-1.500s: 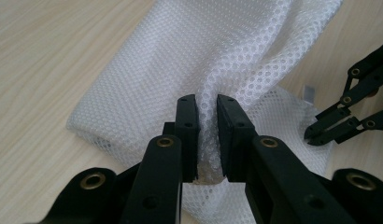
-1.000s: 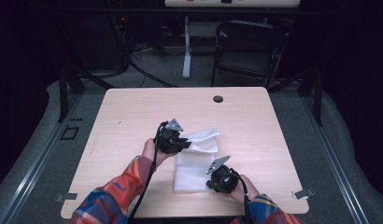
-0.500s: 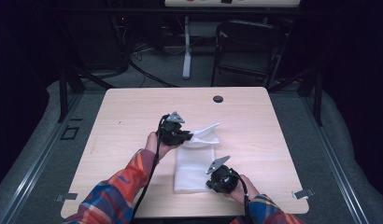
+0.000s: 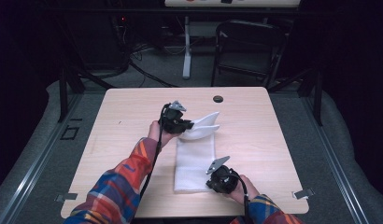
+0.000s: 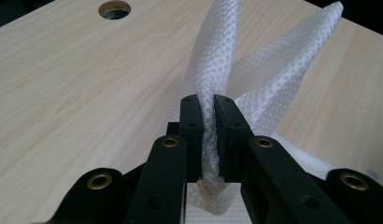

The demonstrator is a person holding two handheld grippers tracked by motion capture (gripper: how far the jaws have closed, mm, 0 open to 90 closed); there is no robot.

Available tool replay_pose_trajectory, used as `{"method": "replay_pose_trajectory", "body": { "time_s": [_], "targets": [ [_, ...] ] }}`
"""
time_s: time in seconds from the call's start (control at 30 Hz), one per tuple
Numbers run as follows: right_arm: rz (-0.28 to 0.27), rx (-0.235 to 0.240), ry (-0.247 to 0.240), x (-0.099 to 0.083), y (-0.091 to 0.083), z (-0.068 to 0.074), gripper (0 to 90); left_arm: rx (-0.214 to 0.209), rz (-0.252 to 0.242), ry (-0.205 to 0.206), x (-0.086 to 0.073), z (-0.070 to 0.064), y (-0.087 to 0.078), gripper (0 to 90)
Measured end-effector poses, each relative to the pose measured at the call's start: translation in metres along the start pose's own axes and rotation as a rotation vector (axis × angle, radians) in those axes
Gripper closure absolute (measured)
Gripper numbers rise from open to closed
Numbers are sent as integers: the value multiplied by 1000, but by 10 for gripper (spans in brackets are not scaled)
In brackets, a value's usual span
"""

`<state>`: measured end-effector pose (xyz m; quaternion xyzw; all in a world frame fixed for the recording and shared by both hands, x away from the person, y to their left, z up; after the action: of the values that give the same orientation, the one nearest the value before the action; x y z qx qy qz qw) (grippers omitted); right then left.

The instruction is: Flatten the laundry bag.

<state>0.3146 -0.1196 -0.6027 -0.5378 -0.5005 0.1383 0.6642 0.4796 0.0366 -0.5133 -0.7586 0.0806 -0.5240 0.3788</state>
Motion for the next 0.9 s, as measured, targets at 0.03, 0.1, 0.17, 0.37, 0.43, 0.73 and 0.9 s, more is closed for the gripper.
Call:
{"method": "replay_pose_trajectory", "body": {
  "time_s": [0.03,0.1,0.17,0.37,0.43,0.73,0.9],
  "targets": [
    [3,-4,-5,0,0,0,873,12,9,5,3,3,0,826],
    [-3,0,-3,0,0,0,873,30,15,3,9,10,1,826],
    [-3,0,-5,0,0,0,873,48,27,2,14,16,2,826],
    [-3,-6,-7,0,0,-1,873,146,62,-10,25,37,9,822],
    [-7,3,-3,0,1,0,873,167,70,-28,27,44,13,819],
    [-32,7,25,0,2,2,871,222,96,-40,35,61,24,795],
    [3,-1,-9,-1,-1,-1,871,240,96,-52,42,70,22,753]
  ]
}}
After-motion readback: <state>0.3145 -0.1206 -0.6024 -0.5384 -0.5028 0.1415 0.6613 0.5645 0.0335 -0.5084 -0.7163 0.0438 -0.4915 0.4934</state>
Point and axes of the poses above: each handheld gripper's, and its own axes: y roughly forward along the jaws, x roughly out of its top, z roughly to its left, the point moved 5 cm from there along y, roughly forward along the jaws, and after that the axes turned 8 degrees about -x, right-handed, at the moved point
